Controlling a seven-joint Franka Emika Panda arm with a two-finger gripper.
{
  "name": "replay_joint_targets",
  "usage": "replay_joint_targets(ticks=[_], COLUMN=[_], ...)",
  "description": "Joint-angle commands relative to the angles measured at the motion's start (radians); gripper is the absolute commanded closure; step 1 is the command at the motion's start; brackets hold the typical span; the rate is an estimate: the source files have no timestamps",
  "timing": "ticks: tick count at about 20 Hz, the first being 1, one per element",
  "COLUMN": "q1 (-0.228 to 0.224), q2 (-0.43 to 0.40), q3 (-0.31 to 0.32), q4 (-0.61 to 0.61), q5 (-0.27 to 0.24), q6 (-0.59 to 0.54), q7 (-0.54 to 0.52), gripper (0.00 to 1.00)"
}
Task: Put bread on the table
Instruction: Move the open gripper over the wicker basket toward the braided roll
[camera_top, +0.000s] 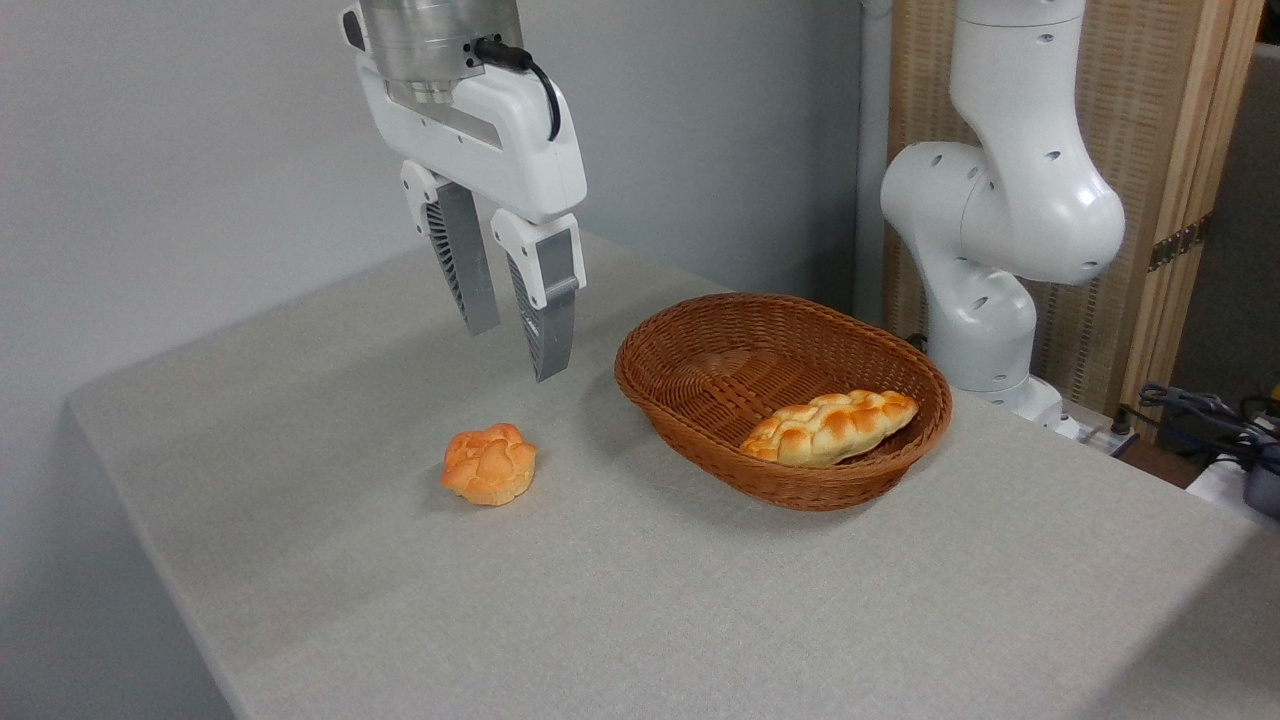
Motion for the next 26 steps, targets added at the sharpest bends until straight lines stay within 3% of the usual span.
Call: replay_joint_targets(ticks=[1,9,11,14,19,22,26], q1=[0.0,0.0,0.0,0.0,-0.001,0.002,0.031], q2=[-0.037,-0.061,-0.126,-0.28,-0.5,-0.523,-0.522], q3=[0.004,0.006,0.006,0.007,0.053,0.055,0.069], q4=[-0.05,-0.071,-0.149,-0.349,-0.668,-0.798,-0.91], q5=[0.009,0.009,0.013,0.018,0.042,0.11,0.131], q6=[-0.007,-0.007,-0.009,-0.009,-0.01,-0.001,0.099], q7=[0.015,0.016,0.032,0.137,0.206,0.196,0.196], gripper=[0.0,0.0,0.0,0.0,0.0,0.0,0.0])
